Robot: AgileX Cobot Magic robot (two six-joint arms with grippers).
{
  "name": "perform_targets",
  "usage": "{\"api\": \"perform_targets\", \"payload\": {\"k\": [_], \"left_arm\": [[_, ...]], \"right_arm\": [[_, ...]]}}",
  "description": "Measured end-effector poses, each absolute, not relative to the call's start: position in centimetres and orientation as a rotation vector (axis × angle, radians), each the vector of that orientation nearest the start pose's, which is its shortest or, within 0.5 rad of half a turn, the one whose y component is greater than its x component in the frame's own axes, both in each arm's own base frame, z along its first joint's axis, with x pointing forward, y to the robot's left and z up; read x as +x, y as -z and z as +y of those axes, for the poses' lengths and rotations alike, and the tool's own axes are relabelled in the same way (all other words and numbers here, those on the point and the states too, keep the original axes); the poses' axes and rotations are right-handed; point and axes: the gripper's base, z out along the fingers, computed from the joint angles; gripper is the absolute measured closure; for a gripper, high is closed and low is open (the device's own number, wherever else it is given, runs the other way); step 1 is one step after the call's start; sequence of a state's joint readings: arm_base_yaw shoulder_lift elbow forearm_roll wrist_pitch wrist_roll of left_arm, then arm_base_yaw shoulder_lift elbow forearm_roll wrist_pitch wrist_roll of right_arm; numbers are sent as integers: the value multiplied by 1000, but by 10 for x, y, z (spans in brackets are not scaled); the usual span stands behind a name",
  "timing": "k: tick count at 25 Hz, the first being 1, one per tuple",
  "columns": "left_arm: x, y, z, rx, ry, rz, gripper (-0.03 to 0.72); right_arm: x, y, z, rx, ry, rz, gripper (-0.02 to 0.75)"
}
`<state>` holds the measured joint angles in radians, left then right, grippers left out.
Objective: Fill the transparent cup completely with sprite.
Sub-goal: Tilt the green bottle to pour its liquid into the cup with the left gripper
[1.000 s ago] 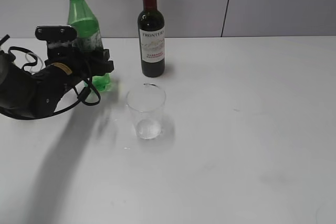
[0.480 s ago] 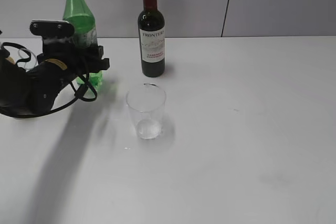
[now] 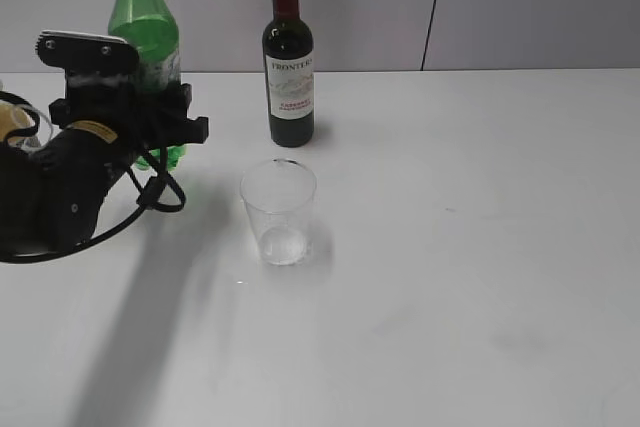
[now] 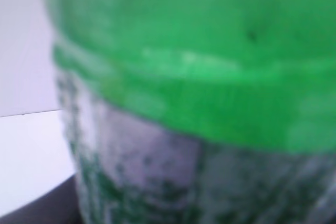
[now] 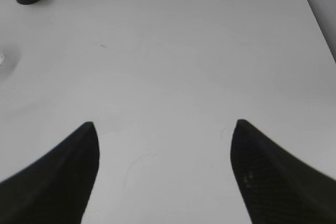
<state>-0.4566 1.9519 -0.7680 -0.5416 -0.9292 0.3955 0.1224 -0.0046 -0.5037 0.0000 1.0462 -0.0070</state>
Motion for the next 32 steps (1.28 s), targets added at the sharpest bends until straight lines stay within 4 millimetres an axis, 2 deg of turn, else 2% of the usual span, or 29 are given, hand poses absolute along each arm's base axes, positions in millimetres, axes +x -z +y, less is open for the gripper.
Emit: {"api": "perform_targets", "payload": {"k": [6, 14, 26, 32], "left_arm": [[305, -144, -122, 147, -117, 1777, 230], [274, -154, -123, 223, -268, 1799, 230], [249, -156, -140, 348, -517, 1839, 230], [243, -154, -136, 408, -663, 1870, 230]], "right_arm": [[-5, -279, -1, -131, -73, 2018, 147], [-5, -279, -1, -131, -73, 2018, 148], [-5, -279, -1, -131, -73, 2018, 148], [-5, -279, -1, -131, -73, 2018, 148]]}}
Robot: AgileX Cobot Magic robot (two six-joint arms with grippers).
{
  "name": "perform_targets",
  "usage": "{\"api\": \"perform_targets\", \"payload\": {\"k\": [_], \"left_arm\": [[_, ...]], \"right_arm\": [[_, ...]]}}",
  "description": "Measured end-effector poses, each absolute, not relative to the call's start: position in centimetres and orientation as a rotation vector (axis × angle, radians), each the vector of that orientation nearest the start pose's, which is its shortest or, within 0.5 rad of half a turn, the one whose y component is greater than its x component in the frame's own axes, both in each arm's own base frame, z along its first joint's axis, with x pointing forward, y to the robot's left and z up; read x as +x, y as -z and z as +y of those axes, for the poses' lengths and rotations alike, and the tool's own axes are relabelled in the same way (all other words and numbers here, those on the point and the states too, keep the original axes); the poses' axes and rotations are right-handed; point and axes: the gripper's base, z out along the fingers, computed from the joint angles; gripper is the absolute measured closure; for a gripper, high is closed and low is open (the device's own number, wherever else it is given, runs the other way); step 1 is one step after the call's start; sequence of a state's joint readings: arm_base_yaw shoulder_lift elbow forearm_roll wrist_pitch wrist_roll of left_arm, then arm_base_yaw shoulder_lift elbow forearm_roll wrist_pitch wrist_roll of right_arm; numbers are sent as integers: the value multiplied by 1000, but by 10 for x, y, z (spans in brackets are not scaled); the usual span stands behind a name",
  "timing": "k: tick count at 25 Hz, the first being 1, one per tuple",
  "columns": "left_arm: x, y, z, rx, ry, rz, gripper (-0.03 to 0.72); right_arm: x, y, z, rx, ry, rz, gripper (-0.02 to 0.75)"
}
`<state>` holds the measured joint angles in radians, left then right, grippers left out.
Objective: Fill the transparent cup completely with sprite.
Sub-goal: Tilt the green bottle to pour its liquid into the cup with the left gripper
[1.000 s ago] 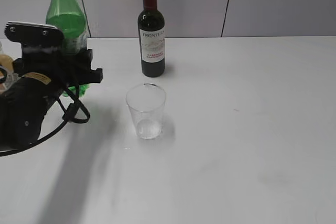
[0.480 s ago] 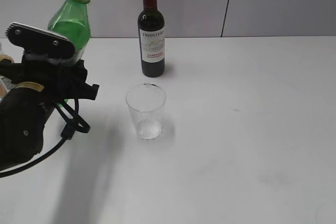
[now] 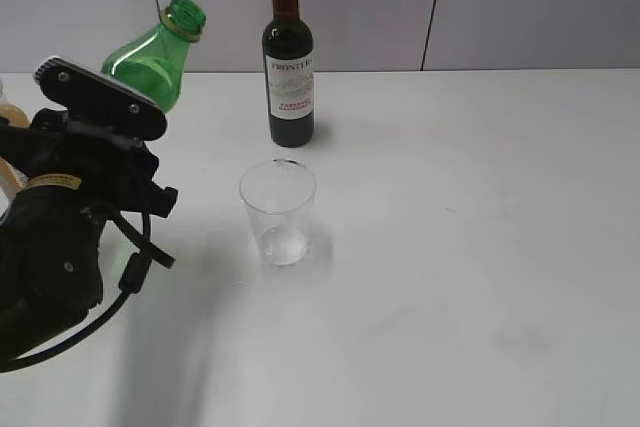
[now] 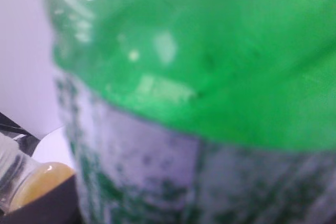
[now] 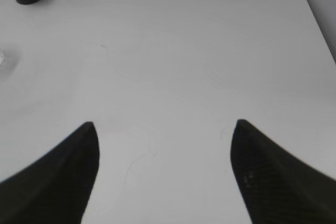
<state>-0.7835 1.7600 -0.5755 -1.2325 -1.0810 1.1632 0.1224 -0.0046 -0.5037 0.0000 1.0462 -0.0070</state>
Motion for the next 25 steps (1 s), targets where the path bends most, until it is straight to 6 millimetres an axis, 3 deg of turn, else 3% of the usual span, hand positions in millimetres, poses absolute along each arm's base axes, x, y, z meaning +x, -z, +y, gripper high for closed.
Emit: {"api": "perform_targets", "payload": {"k": [10, 25], "left_arm": [[236, -150, -132, 672, -920, 1906, 231], [234, -144, -134, 899, -986, 1932, 231]], "right_arm": [[-5, -279, -1, -131, -73, 2018, 148], [-5, -279, -1, -131, -73, 2018, 147]]}}
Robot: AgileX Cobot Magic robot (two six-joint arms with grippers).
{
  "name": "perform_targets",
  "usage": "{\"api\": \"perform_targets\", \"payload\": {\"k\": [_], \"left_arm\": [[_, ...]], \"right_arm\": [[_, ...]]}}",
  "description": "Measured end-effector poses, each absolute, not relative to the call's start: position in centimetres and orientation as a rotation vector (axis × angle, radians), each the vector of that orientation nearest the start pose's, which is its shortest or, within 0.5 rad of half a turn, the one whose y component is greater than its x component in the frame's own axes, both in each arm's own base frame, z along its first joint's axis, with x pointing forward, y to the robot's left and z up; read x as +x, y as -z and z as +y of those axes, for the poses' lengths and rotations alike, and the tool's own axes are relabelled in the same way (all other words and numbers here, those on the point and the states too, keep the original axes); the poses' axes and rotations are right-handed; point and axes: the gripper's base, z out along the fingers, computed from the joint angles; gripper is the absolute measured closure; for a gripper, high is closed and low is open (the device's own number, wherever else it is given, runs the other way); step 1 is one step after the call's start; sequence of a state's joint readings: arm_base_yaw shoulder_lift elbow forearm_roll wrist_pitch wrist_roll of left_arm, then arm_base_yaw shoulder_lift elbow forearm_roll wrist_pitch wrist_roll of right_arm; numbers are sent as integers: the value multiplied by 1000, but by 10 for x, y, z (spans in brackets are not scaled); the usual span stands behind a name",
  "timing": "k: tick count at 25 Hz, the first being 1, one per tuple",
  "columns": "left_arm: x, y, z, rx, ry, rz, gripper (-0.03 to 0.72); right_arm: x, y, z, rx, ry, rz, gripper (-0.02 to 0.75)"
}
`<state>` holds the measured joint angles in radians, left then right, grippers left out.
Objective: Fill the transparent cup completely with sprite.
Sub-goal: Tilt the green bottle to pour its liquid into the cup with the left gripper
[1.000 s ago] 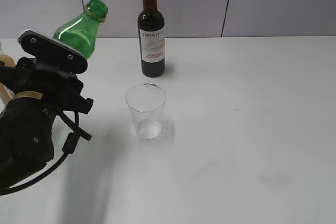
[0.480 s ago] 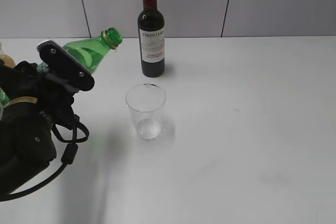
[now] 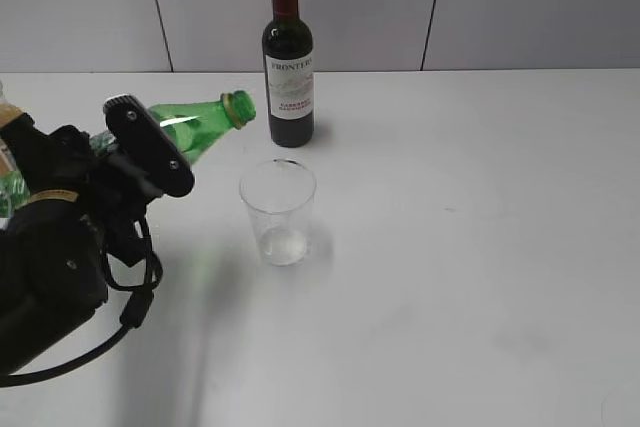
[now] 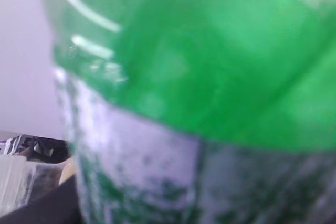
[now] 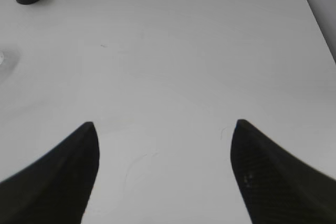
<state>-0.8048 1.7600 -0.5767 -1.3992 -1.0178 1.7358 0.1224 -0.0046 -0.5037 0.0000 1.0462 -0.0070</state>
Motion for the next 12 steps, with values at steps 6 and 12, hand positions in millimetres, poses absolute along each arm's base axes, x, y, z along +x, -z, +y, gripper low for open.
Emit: {"api": "perform_targets", "payload": {"k": [6, 12], "left_arm": [[234, -143, -134, 965, -1017, 1916, 231], [234, -143, -134, 1020, -1047, 1900, 232]], "right_arm": [[-5, -279, -1, -131, -73, 2018, 147], [-5, -279, -1, -131, -73, 2018, 147]]}}
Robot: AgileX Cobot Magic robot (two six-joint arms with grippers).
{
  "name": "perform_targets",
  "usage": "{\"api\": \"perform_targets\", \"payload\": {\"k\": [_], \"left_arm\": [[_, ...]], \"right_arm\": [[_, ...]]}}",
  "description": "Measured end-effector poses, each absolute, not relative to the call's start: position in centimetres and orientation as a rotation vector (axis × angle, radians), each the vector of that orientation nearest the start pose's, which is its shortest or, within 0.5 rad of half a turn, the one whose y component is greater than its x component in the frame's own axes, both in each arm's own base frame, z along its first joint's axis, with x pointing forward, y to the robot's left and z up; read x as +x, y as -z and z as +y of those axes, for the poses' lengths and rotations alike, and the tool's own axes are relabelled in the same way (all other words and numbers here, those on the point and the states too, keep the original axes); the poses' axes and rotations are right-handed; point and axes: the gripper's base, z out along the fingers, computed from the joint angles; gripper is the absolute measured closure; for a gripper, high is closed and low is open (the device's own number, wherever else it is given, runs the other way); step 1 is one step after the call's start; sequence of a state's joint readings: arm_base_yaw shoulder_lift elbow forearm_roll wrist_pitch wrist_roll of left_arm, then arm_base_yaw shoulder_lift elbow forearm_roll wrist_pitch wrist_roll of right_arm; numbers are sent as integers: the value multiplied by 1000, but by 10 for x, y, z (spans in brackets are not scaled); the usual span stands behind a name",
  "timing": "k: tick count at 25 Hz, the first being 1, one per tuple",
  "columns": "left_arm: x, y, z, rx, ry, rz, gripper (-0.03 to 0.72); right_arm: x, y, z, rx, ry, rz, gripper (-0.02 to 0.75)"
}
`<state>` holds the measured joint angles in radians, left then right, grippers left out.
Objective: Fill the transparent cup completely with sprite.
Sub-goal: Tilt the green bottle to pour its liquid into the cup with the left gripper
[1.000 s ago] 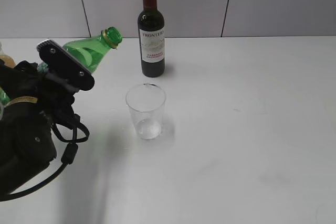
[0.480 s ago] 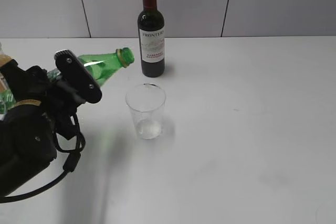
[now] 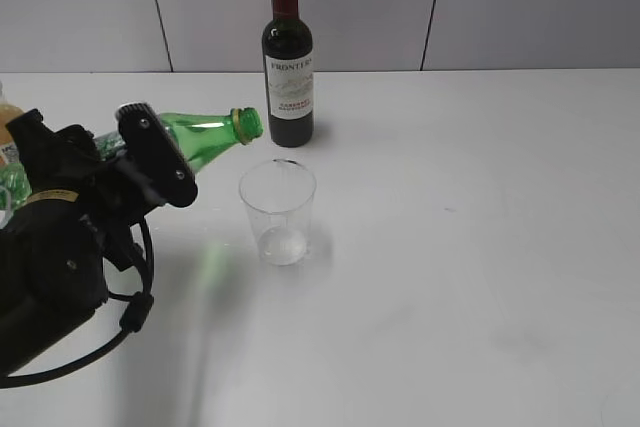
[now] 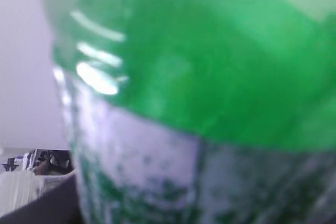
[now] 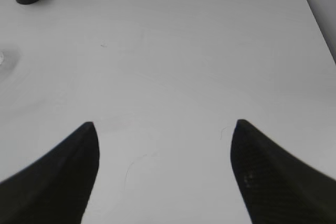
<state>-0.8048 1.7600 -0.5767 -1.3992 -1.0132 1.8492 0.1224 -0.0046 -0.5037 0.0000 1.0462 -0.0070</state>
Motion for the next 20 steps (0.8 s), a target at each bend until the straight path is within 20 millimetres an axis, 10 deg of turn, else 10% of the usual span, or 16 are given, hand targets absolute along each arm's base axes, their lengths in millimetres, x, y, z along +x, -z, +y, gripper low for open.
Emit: {"api": "perform_targets", "payload": {"k": [20], "left_arm": [[244, -154, -132, 1049, -1178, 1858, 233]], "right_arm": [[-5, -279, -1, -131, -73, 2018, 147]]}}
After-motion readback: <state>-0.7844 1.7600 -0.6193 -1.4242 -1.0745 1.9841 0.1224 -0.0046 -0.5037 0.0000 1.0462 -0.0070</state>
